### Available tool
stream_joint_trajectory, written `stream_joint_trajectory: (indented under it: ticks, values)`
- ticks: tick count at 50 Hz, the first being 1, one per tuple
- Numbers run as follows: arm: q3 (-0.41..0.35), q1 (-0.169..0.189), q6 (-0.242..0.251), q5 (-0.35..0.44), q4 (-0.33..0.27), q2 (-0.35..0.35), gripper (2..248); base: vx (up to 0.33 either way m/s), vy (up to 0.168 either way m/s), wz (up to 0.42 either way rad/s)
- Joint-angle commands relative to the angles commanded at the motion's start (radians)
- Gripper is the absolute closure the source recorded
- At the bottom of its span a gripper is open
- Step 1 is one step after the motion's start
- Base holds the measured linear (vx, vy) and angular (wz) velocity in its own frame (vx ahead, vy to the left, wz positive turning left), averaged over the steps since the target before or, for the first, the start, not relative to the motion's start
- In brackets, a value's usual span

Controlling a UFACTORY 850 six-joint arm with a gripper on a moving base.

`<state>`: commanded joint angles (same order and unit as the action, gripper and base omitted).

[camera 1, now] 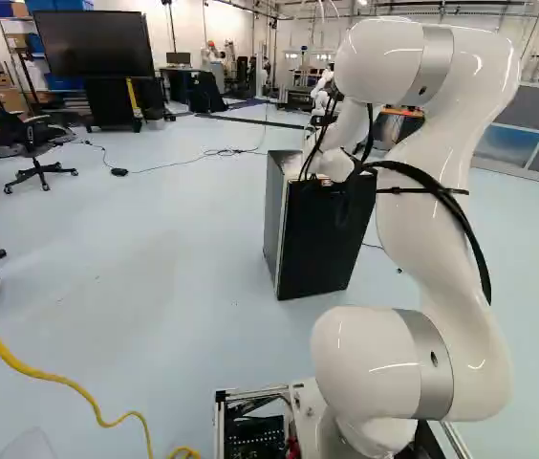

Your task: Grab a drink from the fridge

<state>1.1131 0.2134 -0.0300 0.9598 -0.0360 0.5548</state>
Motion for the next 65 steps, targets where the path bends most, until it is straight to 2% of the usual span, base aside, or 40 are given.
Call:
stream_joint_trajectory:
  ticks: [32, 65]
  values:
    - [-0.167, -0.035, 0.005, -0.014, 0.006, -0.135, 151, 0.000, 0.000, 0.000]
    - [-0.459, -0.095, 0.013, -0.039, 0.016, -0.373, 151, 0.000, 0.000, 0.000]
